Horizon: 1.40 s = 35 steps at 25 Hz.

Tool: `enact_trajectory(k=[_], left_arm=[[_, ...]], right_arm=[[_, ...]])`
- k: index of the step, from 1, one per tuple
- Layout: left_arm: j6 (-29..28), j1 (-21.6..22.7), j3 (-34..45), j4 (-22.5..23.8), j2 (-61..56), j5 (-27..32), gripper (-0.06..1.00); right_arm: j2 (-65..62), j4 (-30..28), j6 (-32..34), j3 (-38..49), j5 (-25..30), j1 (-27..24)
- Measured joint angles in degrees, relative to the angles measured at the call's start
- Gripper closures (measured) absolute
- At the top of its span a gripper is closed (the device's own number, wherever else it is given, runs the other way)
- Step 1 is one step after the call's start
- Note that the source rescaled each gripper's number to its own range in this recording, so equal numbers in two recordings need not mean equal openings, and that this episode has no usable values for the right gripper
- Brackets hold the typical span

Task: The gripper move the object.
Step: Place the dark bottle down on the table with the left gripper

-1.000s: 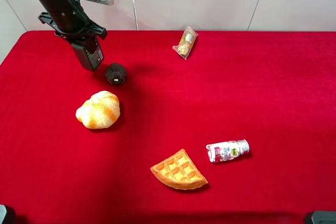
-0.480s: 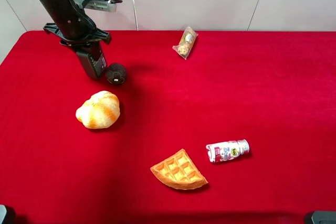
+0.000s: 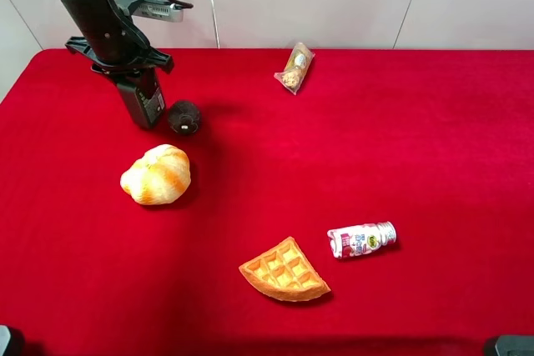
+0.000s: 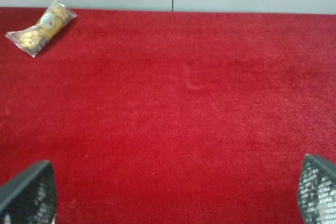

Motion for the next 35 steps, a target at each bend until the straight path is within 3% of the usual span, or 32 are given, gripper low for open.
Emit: enact_trajectory(k=[2, 8, 11, 21, 35], left_arm=[[0.0, 0.0, 0.0, 0.0, 0.0, 0.0, 0.81], [0.0, 0.0, 0.0, 0.0, 0.0, 0.0, 0.42], [0.0, 0.0, 0.0, 0.0, -0.1, 0.1, 0.31], [-0.1, 0.0, -0.4, 0.0, -3.9, 5.5, 0.23], [-0.4, 0.0, -0.5, 0.0, -14.2, 14.8, -0.04]], right_arm=[[0.0, 0.0, 0.0, 0.0, 0.0, 0.0], [0.0, 0.0, 0.0, 0.0, 0.0, 0.0], [0.0, 0.0, 0.0, 0.0, 0.0, 0.0], [0.0, 0.0, 0.0, 0.0, 0.1, 0.0], [0.0, 0.0, 0.0, 0.0, 0.1, 0.0]])
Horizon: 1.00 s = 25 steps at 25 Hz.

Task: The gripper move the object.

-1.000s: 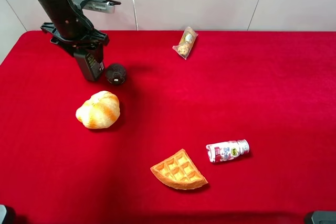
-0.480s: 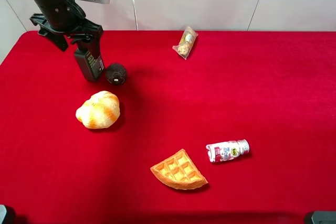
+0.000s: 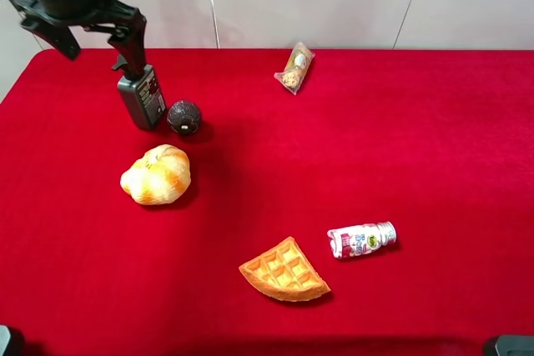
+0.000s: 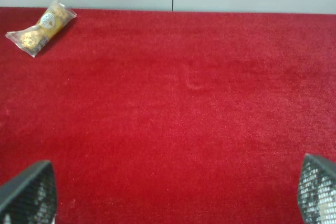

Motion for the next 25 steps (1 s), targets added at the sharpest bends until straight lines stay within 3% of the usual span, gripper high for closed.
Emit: enact_trajectory(k=[10, 18, 25], left_arm=[[-1.3, 0.0, 0.0, 0.4, -9.3, 9.6, -0.05], [-1.3, 0.0, 1.6, 2.0, -18.7, 10.0, -0.05], [-1.7, 0.0, 9.0, 3.6, -30.8, 10.0, -0.05]], right_arm=[[0.0, 0.0, 0.0, 0.0, -0.1, 0.0], [0.0, 0.0, 0.0, 0.0, -0.1, 0.0], [0.0, 0.0, 0.0, 0.0, -0.1, 0.0]])
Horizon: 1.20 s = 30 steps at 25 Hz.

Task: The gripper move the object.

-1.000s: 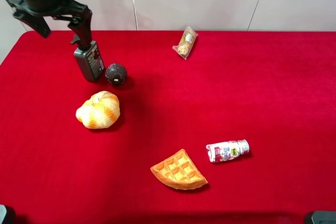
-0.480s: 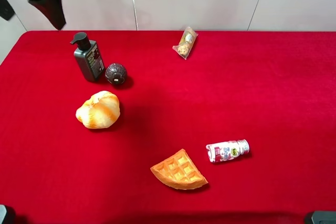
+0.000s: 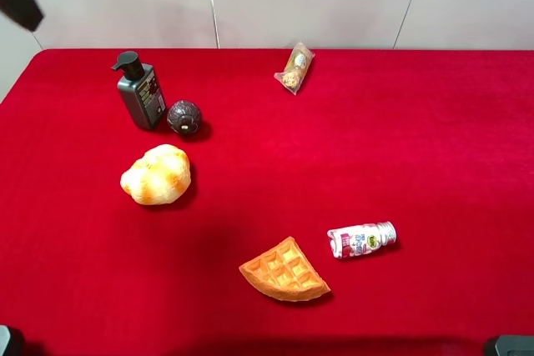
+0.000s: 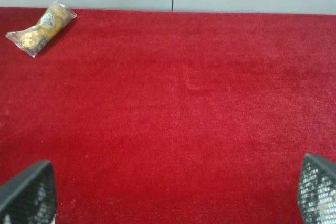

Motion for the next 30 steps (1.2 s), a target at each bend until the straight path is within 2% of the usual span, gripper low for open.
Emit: enact_trajectory(k=[19, 25, 30], left_arm=[[0.2, 0.0, 23.7, -0.7, -41.4, 0.2, -0.05], [0.3, 2.8, 32.6, -3.6, -53.8, 0.2, -0.05], [0.3, 8.2, 39.5, -4.2, -61.5, -2.3, -0.05]], right_arm=[[0.0, 0.0, 0.0, 0.0, 0.0, 0.0], [0.0, 0.0, 0.0, 0.0, 0.0, 0.0], [0.0, 0.0, 0.0, 0.0, 0.0, 0.0]])
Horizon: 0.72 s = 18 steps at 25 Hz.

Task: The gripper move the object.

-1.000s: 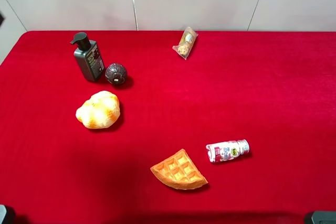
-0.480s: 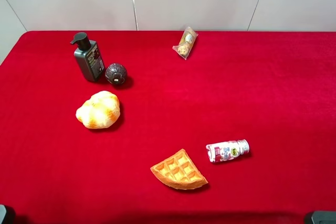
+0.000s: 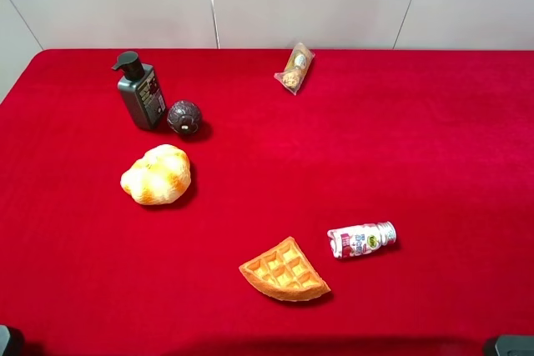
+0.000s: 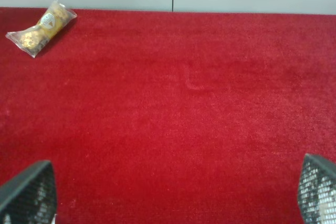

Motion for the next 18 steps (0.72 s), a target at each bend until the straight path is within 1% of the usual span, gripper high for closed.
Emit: enact_trajectory(k=[2, 7, 12, 18], left_arm=[[1.0, 2.4, 2.6, -0.6, -2.3, -2.9, -0.05], [5.7, 6.0, 3.3, -2.0, -7.7, -4.8, -0.05], [7.4, 6.5, 3.3, -2.4, -8.7, -4.9, -0.05], [7.6, 6.5, 3.3, -2.4, -8.7, -4.9, -0.05]], right_arm=[[0.0, 0.0, 0.0, 0.0, 0.0, 0.0], [0.0, 0.0, 0.0, 0.0, 0.0, 0.0], [0.0, 0.0, 0.0, 0.0, 0.0, 0.0], [0.0, 0.0, 0.0, 0.0, 0.0, 0.0]])
